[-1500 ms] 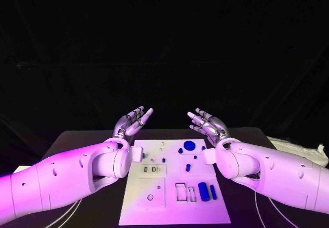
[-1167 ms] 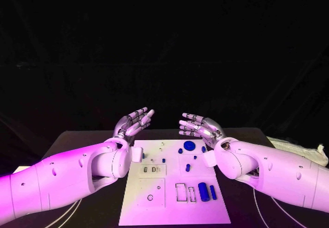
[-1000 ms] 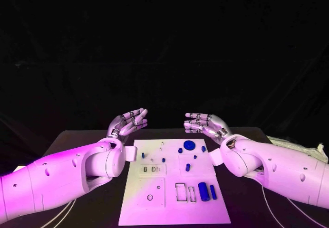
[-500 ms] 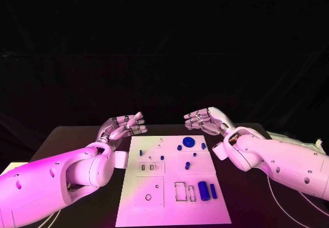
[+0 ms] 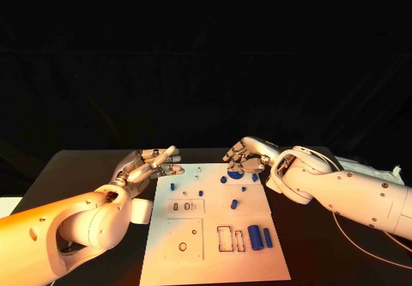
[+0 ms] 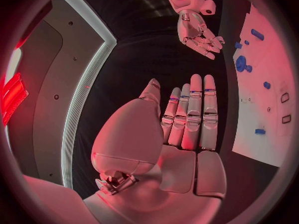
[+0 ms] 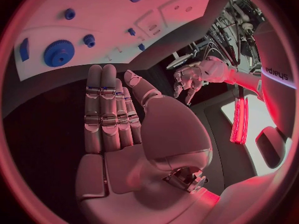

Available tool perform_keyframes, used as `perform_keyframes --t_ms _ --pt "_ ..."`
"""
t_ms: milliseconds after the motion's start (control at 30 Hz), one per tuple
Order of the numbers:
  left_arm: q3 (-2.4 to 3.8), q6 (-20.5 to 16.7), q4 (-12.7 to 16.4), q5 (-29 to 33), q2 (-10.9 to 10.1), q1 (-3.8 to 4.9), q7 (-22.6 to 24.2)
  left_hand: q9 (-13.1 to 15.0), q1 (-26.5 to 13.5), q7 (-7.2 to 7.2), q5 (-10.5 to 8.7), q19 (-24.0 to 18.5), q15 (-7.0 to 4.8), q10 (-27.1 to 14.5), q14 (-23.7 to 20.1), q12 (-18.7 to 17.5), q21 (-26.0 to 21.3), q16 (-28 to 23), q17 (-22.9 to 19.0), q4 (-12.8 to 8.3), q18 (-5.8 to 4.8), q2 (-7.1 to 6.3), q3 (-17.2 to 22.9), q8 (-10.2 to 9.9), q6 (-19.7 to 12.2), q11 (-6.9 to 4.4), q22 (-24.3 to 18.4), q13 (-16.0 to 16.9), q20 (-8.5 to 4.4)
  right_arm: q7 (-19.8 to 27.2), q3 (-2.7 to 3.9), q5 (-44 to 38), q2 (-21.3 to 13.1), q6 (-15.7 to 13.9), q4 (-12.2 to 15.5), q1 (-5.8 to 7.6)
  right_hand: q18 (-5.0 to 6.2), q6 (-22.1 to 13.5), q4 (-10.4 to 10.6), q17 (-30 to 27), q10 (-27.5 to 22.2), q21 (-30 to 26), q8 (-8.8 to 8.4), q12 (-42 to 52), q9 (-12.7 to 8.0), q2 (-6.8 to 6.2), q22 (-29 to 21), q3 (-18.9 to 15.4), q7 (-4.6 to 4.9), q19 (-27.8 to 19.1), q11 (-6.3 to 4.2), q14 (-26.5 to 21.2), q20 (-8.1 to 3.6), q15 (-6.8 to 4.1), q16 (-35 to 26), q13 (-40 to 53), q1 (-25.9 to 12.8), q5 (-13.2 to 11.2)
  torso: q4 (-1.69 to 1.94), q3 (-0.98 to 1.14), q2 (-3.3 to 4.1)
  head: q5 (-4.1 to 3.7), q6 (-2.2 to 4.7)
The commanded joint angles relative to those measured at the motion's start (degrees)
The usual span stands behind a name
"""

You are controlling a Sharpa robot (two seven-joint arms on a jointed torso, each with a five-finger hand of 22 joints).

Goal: Assemble the parts on the task board

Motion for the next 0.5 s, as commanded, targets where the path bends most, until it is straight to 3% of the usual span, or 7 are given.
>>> perform_keyframes --t_ms 33,233,367,500 --pt "0.11 2.9 1.0 1.4 -0.4 0.37 -1.2 0.1 0.4 0.01 0.17 0.3 -0.04 0.2 0.3 -0.3 0.2 0.2 0.1 -0.3 0.72 0.01 0.0 -0.3 0.2 -0.01 -0.1 0.1 -0.03 -8.4 0.1 -14.0 0.5 5.3 0.3 0.77 0.63 0.4 0.7 1.6 0.1 1.8 -0.26 -0.3 0.0 -0.44 1.0 0.2 -0.47 0.8 -0.52 2.5 -0.55 -0.67 2.1 0.0 -0.5 0.2 0.47 -0.07 1.51 -0.59 0.23" --pt "0.17 3.0 2.1 2.0 -0.9 0.88 -1.4 0.0 0.4 0.07 0.16 0.4 -0.02 0.2 0.3 -0.4 0.1 0.1 0.2 -0.3 0.7 0.0 -0.1 -0.4 0.1 0.03 -0.1 0.1 -0.04 -11.3 0.12 -19.6 1.2 8.3 0.6 1.72 0.62 0.6 2.0 5.4 -1.0 5.0 -0.34 -0.4 -0.1 -1.51 2.8 1.4 -0.93 1.3 -0.74 2.7 -1.04 -1.08 7.2 -0.1 -1.2 0.3 0.85 -0.23 2.64 -0.89 0.5" --pt "0.2 3.1 2.5 2.1 -1.1 1.04 -1.4 0.0 0.3 0.12 0.16 0.5 0.0 0.1 0.2 -0.5 0.0 0.1 0.3 -0.3 0.68 -0.01 -0.2 -0.5 0.1 0.07 -0.1 0.0 -0.04 -12.1 0.12 -21.4 1.5 8.8 0.7 1.99 0.63 0.5 2.5 6.7 -1.9 6.0 -0.35 -0.5 -0.1 -2.04 3.4 2.0 -0.97 1.3 -0.71 2.5 -1.1 -1.06 9.0 -0.1 -1.3 0.0 1.03 -0.26 3.25 -0.71 0.68" --pt "0.21 3.1 2.6 2.2 -1.1 1.1 -1.5 0.0 0.3 0.16 0.15 0.5 0.02 0.1 0.2 -0.6 0.0 0.1 0.4 -0.4 0.67 -0.02 -0.2 -0.6 0.0 0.1 -0.2 0.0 -0.04 -12.4 0.12 -22.7 1.8 9.1 0.5 2.13 0.63 0.6 3.3 8.7 -2.8 7.6 -0.33 -0.3 -0.1 -2.62 4.3 2.8 -1.03 1.7 -0.63 2.5 -1.15 -1.17 11.8 0.0 -1.2 -0.5 1.18 -0.31 3.74 -1.12 0.74"
